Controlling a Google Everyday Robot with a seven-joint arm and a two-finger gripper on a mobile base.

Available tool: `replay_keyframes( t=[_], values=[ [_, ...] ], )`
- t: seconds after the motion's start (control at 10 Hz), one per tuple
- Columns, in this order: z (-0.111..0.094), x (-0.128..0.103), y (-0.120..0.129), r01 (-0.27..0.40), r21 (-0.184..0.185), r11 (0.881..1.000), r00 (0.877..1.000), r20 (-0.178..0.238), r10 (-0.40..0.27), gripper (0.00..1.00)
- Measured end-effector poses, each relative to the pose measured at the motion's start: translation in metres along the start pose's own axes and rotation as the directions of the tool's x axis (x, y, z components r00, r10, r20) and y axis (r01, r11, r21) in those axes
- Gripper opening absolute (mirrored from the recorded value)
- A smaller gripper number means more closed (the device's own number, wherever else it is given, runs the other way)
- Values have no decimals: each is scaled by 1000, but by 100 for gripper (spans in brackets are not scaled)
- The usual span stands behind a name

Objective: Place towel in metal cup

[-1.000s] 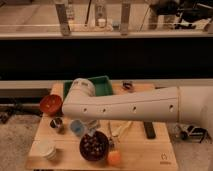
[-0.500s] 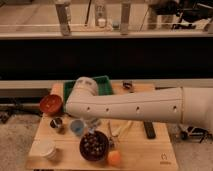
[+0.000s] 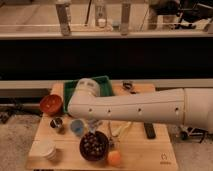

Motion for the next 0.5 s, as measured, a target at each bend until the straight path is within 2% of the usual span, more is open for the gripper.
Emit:
replay_keyframes(
  t=[0.5],
  values=[
    [2, 4, -1, 2, 15, 1000, 1000, -17, -2, 1]
  ],
)
